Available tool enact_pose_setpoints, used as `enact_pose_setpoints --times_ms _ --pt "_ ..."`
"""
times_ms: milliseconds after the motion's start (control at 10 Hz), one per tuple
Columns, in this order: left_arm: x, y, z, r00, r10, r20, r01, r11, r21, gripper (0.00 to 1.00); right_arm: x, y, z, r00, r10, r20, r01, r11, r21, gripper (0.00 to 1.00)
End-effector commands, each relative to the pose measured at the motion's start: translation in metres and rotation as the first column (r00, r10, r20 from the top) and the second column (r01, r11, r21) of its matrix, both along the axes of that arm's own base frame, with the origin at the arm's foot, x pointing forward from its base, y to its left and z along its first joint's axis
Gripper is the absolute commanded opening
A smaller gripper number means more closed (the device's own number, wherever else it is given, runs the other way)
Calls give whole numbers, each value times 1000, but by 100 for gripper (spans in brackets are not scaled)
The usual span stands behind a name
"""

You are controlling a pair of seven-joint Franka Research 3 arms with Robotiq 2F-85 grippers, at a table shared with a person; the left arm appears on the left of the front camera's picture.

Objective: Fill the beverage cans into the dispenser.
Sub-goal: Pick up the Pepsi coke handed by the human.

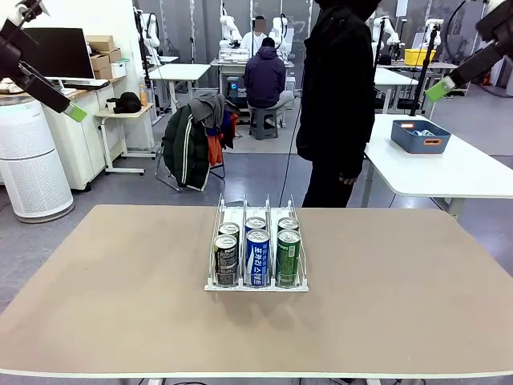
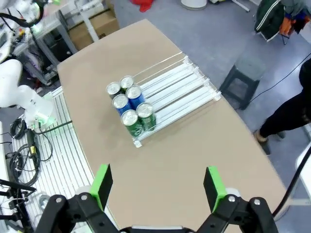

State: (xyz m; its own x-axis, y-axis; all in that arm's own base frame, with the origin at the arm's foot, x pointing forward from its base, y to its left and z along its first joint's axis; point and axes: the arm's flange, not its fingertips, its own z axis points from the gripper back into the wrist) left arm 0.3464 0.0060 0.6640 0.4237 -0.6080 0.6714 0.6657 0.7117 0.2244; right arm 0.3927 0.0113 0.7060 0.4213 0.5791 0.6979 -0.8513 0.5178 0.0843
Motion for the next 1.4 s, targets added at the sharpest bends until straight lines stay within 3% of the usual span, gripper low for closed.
enact_pose_setpoints --times_ms 0,200,500,600,700,1000,1300 --pt "-1 11 21 995 100 24 -101 995 19 100 20 -8 28 992 -26 122 32 998 -49 100" --pt "-10 14 40 997 68 19 -69 997 19 100 25 -10 48 976 -80 203 91 995 -45 100" --pt "-19 10 58 993 88 83 -92 995 45 100 25 -13 71 960 -116 253 140 987 -79 100" --pt "-18 5 53 997 48 61 -52 997 56 100 26 -12 70 968 -130 216 152 984 -92 100" --pt "-17 12 60 995 62 82 -64 998 19 100 26 -16 72 965 -94 244 107 993 -41 100" --pt "-18 9 61 995 57 84 -60 998 30 100 26 -16 73 965 -99 242 115 992 -56 100" --pt "-21 -3 75 983 173 66 -175 984 21 100 19 -7 81 954 -168 247 187 981 -55 100"
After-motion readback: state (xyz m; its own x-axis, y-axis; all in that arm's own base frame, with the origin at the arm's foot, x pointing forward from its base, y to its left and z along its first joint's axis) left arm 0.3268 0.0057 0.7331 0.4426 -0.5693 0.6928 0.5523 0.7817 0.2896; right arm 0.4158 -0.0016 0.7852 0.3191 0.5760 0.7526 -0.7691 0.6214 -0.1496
